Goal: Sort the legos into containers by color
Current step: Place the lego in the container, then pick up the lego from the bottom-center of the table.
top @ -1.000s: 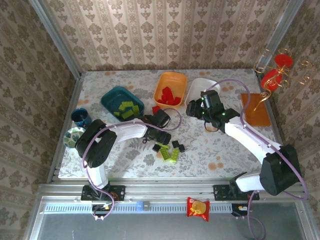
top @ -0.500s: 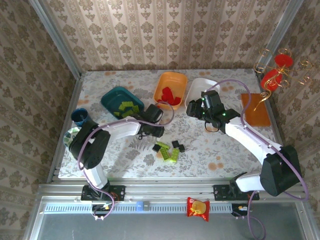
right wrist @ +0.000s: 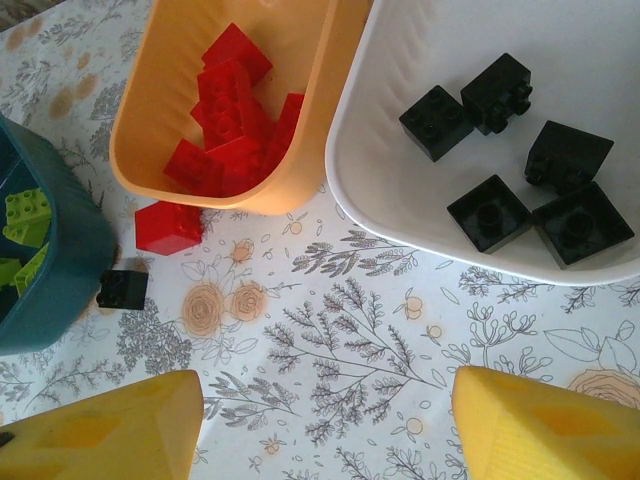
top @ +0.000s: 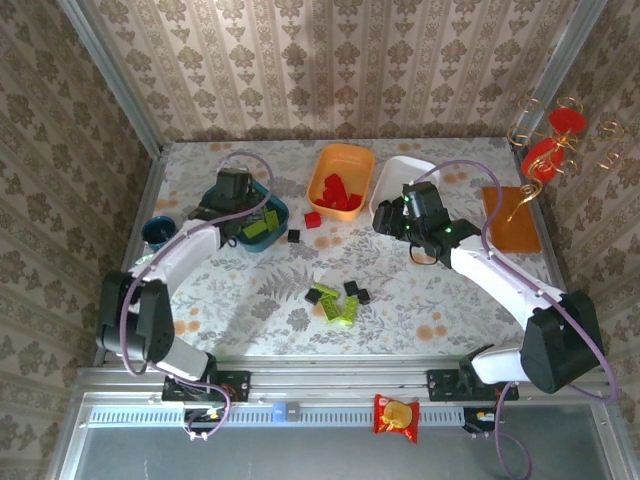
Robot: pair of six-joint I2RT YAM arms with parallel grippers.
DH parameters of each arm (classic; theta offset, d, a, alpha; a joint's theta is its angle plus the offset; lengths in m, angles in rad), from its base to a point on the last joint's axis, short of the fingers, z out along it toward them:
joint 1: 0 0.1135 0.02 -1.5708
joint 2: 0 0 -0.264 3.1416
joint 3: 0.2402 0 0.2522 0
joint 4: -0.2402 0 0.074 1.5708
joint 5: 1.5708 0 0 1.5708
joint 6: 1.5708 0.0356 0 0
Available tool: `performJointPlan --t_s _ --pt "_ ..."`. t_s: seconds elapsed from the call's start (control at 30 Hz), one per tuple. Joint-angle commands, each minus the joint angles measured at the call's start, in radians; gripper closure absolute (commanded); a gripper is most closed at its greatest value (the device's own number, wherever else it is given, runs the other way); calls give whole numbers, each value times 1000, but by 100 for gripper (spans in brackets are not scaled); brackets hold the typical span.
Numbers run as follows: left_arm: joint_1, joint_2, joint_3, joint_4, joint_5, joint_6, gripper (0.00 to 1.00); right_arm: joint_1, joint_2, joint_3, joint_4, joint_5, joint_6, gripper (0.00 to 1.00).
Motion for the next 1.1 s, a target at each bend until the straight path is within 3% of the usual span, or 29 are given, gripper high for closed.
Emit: performJointPlan --t_s 0.0,0.17,0.37,0.67,0.7,0.9,1.07 --pt "30 80 39 1 -48 -23 69 -5 -29 -14 3 -1 21 32" --pt "44 149 76 13 -30 -28 66 -3 -46 -35 -10 -44 24 32" --pt "57 121 71 32 31 -55 29 13 -56 -102 -16 -94 43 30" --pt "-32 -89 6 49 136 -60 8 127 30 -106 -119 -170 -21 32" --pt "-53 -118 -13 48 139 -57 1 147 59 -105 -137 -177 -32 33" --pt "-166 -251 -151 57 159 -59 0 204 165 -145 -138 -234 -37 38" --pt "-195 -371 -275 75 163 -100 0 230 186 -155 -125 -250 -50 42"
